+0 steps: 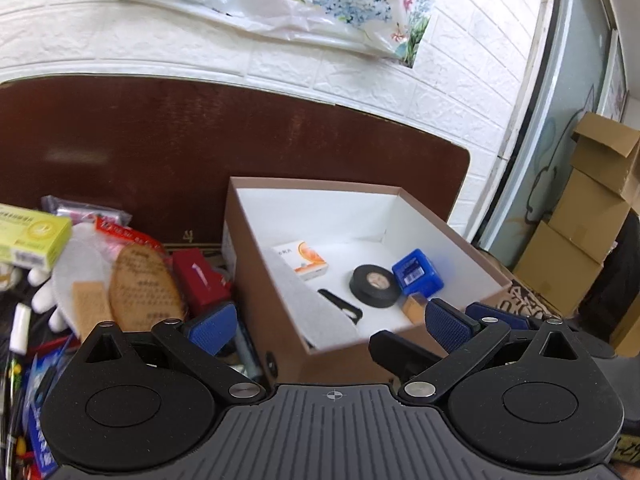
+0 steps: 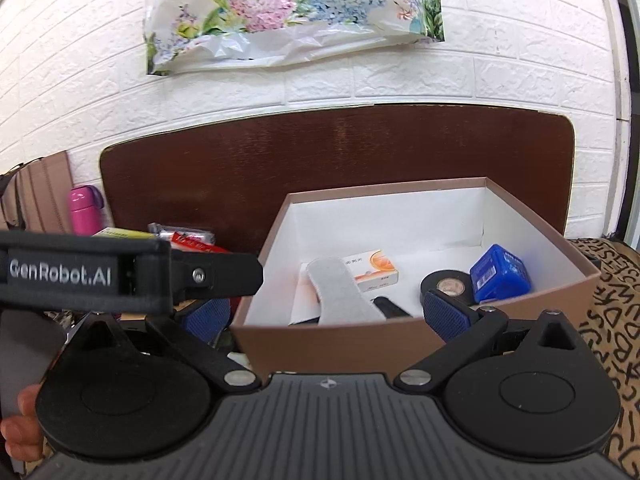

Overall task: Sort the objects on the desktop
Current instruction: 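Withdraw the left gripper from the box back toward the blue tape roll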

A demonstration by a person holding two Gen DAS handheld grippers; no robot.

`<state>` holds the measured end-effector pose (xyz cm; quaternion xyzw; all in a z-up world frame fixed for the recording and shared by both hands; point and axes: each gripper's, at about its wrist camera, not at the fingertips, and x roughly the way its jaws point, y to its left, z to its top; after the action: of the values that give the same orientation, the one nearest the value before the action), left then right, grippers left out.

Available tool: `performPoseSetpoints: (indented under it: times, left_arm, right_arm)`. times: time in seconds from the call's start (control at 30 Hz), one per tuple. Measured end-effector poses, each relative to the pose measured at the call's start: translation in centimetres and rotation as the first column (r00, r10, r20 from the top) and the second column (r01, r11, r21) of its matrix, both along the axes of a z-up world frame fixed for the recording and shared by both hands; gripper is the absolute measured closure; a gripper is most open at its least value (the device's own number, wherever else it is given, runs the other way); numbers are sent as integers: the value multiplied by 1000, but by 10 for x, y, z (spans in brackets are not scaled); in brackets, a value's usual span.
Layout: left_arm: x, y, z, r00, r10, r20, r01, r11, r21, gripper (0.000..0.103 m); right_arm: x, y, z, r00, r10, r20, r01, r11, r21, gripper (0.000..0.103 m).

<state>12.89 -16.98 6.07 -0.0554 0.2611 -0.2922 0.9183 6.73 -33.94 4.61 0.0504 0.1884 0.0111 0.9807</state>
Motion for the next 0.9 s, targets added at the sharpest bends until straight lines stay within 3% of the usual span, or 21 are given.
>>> performPoseSetpoints:
  times: [0.5, 0.9]
  left_arm:
    - [-72, 51, -22, 997, 80, -13, -80, 996, -45, 0]
    - [-110, 105, -54, 979, 187, -84, -192, 980, -54, 0]
  right_arm:
    - [-56, 40, -14, 998, 66, -12, -66, 998, -8, 0]
    - [-80, 88, -37, 978, 192, -84, -193, 981, -14, 0]
